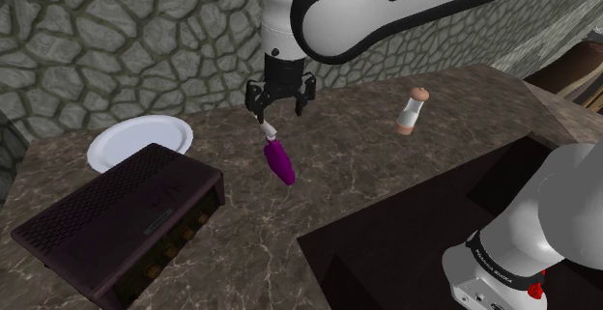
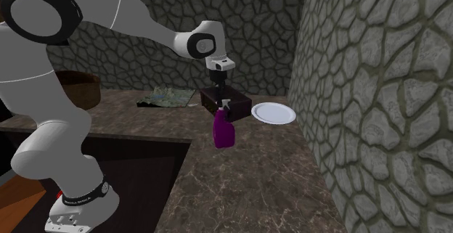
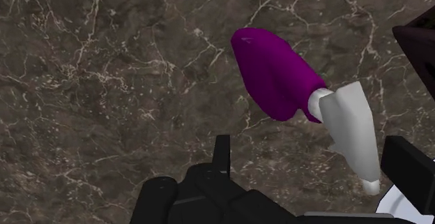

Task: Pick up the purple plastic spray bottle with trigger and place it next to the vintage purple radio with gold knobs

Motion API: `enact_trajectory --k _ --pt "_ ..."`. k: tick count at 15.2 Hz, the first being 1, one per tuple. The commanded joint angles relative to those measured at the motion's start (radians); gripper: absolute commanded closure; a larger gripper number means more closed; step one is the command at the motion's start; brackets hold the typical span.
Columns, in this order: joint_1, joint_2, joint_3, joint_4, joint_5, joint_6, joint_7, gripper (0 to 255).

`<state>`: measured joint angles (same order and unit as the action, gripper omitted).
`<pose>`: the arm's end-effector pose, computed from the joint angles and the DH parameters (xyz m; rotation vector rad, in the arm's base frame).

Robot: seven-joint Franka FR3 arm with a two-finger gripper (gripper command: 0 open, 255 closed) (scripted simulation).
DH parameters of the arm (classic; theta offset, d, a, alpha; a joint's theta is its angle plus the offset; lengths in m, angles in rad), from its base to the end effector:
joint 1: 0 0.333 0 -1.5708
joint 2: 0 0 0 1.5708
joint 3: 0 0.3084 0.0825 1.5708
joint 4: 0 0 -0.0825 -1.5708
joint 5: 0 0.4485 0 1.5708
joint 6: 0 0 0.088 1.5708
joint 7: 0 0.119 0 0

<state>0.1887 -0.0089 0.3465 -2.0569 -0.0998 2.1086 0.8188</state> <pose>0.5286 0.3070 0.3959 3.0833 -0.3639 0.1604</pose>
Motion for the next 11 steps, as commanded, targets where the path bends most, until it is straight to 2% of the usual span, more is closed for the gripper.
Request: enact_trajectory --k 1,3,11 --pt "0.001 -0.022 0.001 0.028 0.011 -0.049 -0.007 0" --pt "0.002 -0.041 0.002 0.068 0.020 -0.106 -0.014 0" --pt "0.002 -0.041 0.001 0.068 0.020 -0.106 -0.014 0"
